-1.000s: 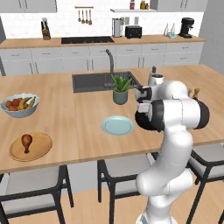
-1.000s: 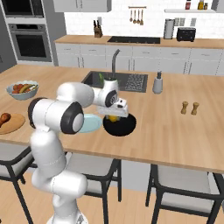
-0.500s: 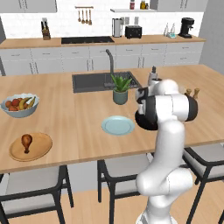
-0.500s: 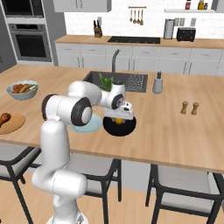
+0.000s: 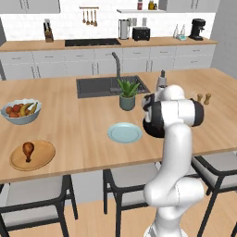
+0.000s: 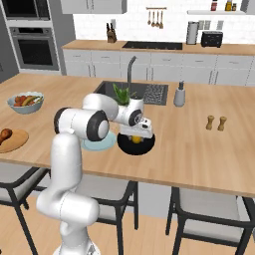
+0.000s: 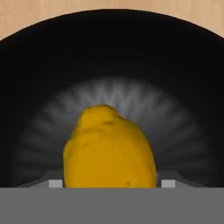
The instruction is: Pick the chicken drumstick and lemon from their plates and place them in the bowl. Then put the bowl in the fridge.
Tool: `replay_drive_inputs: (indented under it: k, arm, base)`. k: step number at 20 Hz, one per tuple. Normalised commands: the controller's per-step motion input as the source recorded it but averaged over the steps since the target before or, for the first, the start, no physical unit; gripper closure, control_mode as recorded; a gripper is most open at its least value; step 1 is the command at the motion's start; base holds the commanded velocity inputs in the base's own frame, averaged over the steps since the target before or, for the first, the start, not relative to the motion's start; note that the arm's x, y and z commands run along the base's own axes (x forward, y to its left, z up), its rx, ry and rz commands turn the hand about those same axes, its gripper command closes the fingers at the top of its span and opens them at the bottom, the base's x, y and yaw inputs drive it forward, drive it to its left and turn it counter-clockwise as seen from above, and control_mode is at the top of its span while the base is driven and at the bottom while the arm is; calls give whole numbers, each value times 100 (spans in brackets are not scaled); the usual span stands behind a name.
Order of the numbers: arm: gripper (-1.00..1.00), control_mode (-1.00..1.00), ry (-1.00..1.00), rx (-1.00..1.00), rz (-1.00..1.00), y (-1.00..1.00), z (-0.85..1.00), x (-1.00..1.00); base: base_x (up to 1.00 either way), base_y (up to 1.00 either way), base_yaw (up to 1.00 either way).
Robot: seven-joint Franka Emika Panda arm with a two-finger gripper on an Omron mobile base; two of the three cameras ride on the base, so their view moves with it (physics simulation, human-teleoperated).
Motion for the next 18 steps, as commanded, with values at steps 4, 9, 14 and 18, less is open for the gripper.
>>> replay_drive_inputs:
  k: [4,9,14,18]
  arm:
    - [-100,-100,-12,0,0,0,5,-18]
    - [-100,-100,-13,0,0,17,59,-80]
    - [-100,-100,-1,0,0,66,75,-100]
    - [-100,-100,0,0,0,96,67,-100]
  base:
    - [0,0,0]
    - [0,0,0]
    - [0,0,0]
    - [0,0,0]
